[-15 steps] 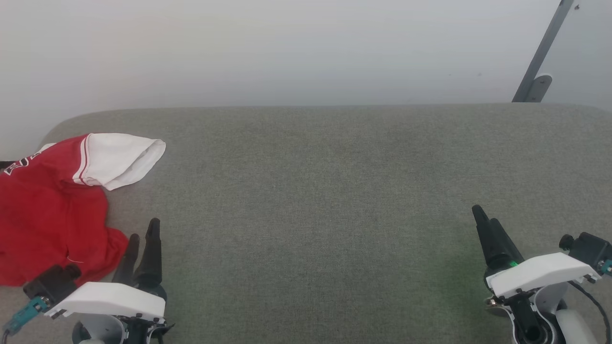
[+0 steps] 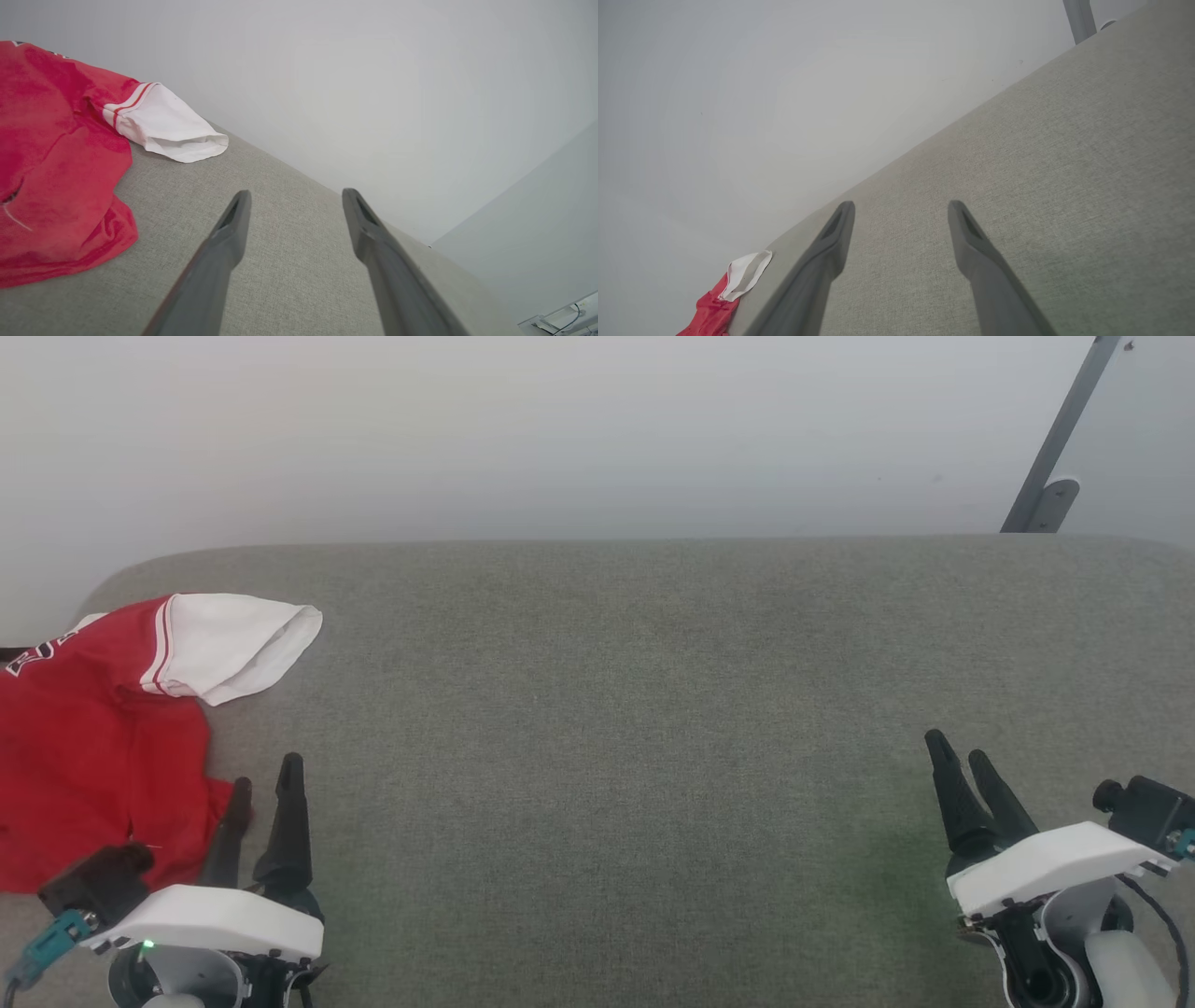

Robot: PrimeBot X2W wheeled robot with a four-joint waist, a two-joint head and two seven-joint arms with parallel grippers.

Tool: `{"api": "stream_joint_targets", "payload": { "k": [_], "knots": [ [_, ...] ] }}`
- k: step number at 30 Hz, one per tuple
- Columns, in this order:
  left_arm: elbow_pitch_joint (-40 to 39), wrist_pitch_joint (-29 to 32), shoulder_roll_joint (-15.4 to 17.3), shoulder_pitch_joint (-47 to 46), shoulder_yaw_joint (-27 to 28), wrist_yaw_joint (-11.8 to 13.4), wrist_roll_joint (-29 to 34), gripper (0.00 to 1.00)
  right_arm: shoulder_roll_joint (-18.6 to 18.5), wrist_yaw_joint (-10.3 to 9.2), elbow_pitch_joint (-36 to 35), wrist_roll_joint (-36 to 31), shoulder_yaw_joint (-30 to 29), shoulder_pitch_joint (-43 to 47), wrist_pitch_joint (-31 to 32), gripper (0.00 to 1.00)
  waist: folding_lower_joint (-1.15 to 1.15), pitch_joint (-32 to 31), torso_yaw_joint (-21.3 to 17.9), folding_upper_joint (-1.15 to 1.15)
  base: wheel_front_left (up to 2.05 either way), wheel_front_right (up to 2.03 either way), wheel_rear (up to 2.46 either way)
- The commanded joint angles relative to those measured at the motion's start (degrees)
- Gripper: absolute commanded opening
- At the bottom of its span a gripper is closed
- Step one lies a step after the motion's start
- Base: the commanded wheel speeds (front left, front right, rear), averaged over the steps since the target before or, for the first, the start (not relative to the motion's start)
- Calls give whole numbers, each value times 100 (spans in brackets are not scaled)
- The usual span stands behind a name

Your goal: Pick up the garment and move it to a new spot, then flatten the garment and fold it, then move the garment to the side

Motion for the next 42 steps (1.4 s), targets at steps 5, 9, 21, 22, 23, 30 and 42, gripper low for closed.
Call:
{"api": "stream_joint_targets", "payload": {
  "k": [5,9,21,22,23,30,42],
  "knots": [
    [-90,-117,1,-115,59,-69,422,100,-42,1,-110,-357,20,-121,-58,100,0,8,3,0,0,0,0],
    [-107,-175,-9,-118,85,-110,673,100,-50,1,-140,-568,19,-128,-67,100,0,16,4,0,0,0,0],
    [-124,-345,12,-104,113,-238,1327,100,-69,2,-210,-1121,21,-138,-126,100,0,39,0,0,0,0,0],
    [-123,-363,16,-104,112,-248,1387,100,-71,2,-213,-1169,21,-138,-135,100,0,41,1,0,0,0,0],
    [-122,-370,19,-104,111,-256,1446,100,-70,2,-218,-1210,16,-138,-144,100,0,43,2,0,0,0,0],
    [-135,-475,20,-123,146,-282,1857,100,-78,2,-262,-1590,-1,-158,-188,100,0,61,11,0,0,0,0],
    [-156,-617,30,-134,190,-335,2391,100,-88,1,-287,-2148,-10,-173,-193,100,0,71,9,0,0,0,0]
  ]
}}
